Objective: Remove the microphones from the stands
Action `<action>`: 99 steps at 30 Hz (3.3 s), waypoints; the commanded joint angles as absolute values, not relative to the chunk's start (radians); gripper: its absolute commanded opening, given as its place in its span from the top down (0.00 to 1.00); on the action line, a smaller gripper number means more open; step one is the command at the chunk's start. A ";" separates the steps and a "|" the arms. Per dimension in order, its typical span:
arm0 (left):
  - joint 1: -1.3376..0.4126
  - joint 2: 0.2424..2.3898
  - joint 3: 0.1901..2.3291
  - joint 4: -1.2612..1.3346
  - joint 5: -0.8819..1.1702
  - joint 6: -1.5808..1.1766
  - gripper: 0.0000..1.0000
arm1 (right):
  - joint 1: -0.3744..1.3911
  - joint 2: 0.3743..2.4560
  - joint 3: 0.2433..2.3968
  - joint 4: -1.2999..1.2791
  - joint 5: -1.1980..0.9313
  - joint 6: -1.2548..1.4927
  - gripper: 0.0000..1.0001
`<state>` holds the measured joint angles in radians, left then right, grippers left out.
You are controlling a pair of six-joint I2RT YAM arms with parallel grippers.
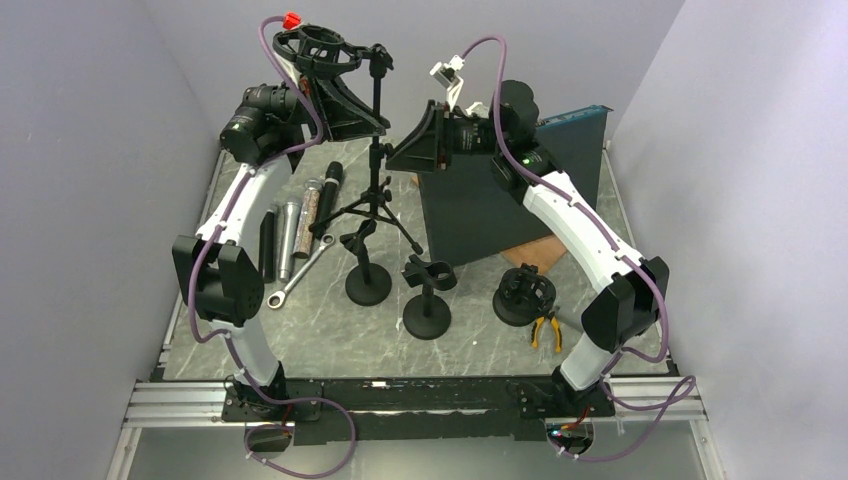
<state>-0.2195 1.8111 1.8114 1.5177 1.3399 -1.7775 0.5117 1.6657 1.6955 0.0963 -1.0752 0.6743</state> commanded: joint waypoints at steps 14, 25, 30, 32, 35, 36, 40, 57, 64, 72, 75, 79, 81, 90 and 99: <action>-0.261 1.802 1.865 1.547 1.322 -1.782 1.00 | 0.509 1.606 1.727 0.225 -1.114 0.749 0.51; -0.267 1.803 1.882 1.536 1.326 -1.781 1.00 | 0.511 1.597 1.708 0.250 -1.133 0.758 0.71; -0.267 1.806 1.889 1.541 1.309 -1.799 1.00 | 0.510 1.579 1.678 0.242 -1.132 0.724 0.64; -0.266 1.816 1.900 1.553 1.302 -1.824 1.00 | 0.511 1.575 1.681 0.217 -1.128 0.698 0.67; -0.265 1.817 1.900 1.568 1.283 -1.846 1.00 | 0.511 1.569 1.685 0.193 -1.115 0.666 1.00; -0.265 1.814 1.897 1.565 1.275 -1.844 1.00 | 0.512 1.563 1.685 0.181 -1.114 0.640 1.00; -0.267 1.801 1.871 1.509 1.252 -1.824 1.00 | 0.519 1.513 1.619 0.214 -1.071 0.479 1.00; -0.267 1.739 1.764 1.436 1.224 -1.825 1.00 | 0.852 1.384 1.609 -0.080 -0.387 -0.663 1.00; -0.267 1.742 1.770 1.422 1.232 -1.812 1.00 | 1.028 1.398 1.593 -0.063 -0.028 -1.006 1.00; -0.263 1.726 1.760 1.312 1.262 -1.683 1.00 | 1.127 1.392 1.426 0.222 0.264 -1.154 0.64; -0.253 1.734 1.771 1.282 1.264 -1.656 1.00 | 1.090 1.335 1.385 0.223 0.215 -1.015 0.39; -0.240 1.757 1.814 1.264 1.265 -1.653 1.00 | 1.001 1.242 1.324 0.210 0.108 -0.799 0.17; -0.239 1.770 1.833 1.277 1.260 -1.667 1.00 | 0.962 1.214 1.295 0.199 0.074 -0.728 0.14; -0.239 1.750 1.830 1.219 1.267 -1.594 1.00 | 0.754 1.203 1.362 0.050 -0.197 -0.141 0.01; -0.238 1.695 1.786 1.136 1.276 -1.505 1.00 | 0.535 1.415 1.598 0.044 -0.872 0.534 0.11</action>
